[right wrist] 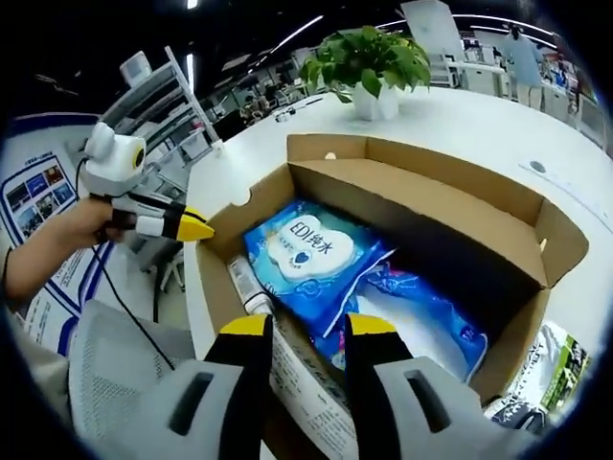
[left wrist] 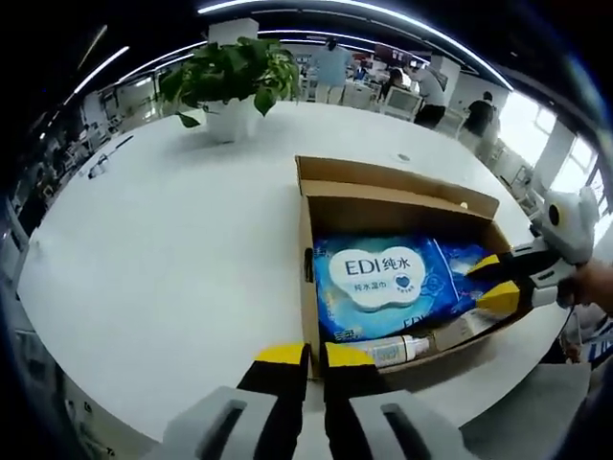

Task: Operate the shoe box by opening the lid, removing the specified soft item, and placing it in the target area until the item is outside and the box remains undamaged.

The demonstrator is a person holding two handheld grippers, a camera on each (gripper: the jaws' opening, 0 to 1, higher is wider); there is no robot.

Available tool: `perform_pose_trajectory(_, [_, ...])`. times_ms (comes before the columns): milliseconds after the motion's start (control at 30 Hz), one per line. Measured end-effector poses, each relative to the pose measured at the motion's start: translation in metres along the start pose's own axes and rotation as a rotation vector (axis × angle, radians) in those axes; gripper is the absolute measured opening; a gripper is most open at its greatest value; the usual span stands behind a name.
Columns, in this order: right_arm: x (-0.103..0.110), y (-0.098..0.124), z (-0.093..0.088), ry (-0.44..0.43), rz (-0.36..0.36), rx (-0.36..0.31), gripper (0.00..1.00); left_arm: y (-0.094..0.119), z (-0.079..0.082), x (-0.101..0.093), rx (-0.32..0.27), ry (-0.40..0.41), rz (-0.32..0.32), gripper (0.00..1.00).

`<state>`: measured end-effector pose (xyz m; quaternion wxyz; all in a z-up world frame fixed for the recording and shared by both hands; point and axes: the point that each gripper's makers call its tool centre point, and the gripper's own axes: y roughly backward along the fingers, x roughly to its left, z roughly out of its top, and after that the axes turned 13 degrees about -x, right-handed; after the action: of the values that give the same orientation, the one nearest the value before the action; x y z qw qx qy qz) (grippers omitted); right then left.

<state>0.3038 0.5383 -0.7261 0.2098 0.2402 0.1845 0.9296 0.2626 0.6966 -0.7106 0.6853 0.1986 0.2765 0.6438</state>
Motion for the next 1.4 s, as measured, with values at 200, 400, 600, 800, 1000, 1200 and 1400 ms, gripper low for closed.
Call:
perform_pose_trajectory(200, [-0.003, -0.010, 0.000, 0.007, -0.029, 0.017, 0.26, 0.000, 0.000, 0.000, 0.003, -0.007, -0.001, 0.05])
perform_pose_trajectory(400, [-0.006, -0.018, -0.001, -0.008, -0.045, 0.023, 0.23, 0.000, 0.000, 0.000, 0.001, -0.006, -0.005, 0.05])
perform_pose_trajectory(600, [-0.011, -0.017, 0.007, 0.006, -0.081, -0.006, 0.21, -0.001, 0.001, 0.000, -0.001, -0.004, -0.009, 0.05])
perform_pose_trajectory(800, [-0.021, -0.015, 0.011, -0.021, -0.115, -0.013, 0.26, -0.001, 0.001, 0.000, -0.001, -0.009, -0.009, 0.05])
perform_pose_trajectory(1000, [-0.019, -0.019, 0.013, -0.037, -0.100, -0.023, 0.24, -0.002, 0.001, 0.001, 0.001, -0.010, -0.013, 0.05])
perform_pose_trajectory(1200, [-0.021, -0.019, 0.013, -0.021, -0.112, -0.017, 0.20, -0.003, 0.001, 0.003, -0.002, -0.005, -0.014, 0.05])
perform_pose_trajectory(1400, [-0.019, -0.017, 0.024, -0.040, -0.103, -0.057, 0.19, -0.004, 0.001, 0.005, 0.000, -0.005, -0.013, 0.05])
